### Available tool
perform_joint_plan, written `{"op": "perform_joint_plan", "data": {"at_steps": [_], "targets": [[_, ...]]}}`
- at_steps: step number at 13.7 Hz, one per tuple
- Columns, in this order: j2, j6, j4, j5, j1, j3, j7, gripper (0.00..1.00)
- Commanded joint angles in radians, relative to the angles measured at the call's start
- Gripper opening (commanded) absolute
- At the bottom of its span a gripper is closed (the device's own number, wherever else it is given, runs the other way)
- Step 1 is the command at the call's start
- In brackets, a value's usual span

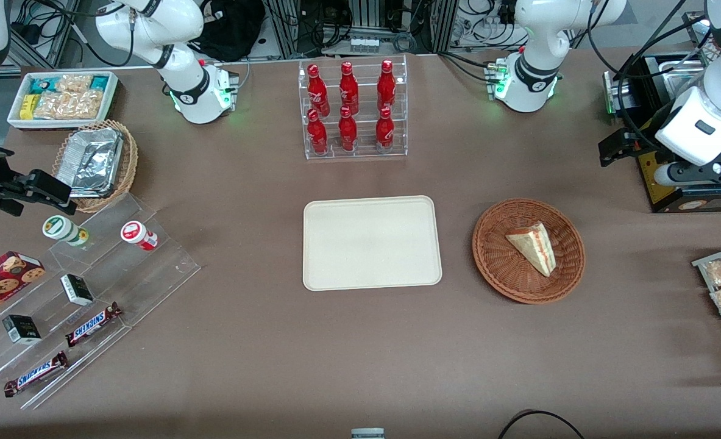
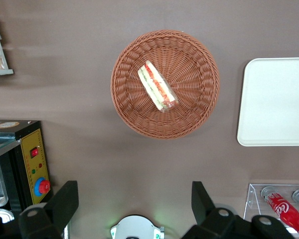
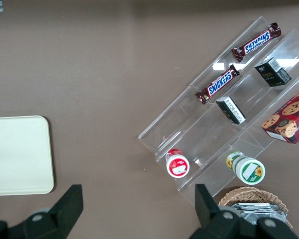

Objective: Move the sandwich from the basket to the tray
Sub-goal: 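Move the open left gripper down over the wrapped sandwich in the basket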

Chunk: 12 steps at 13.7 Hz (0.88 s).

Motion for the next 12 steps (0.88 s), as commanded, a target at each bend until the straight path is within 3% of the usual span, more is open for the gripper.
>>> {"op": "perform_joint_plan", "data": {"at_steps": [1, 6, 12], "targets": [[0.003, 0.002, 0.009, -0.022, 0.010, -0.004, 0.037, 1.00], [0.014, 0.050, -0.083, -0.012, 0.009, -0.004, 0.038, 1.00], [0.014, 0.282, -0.325, -0.011, 0.009, -0.004, 0.025, 1.00]]}}
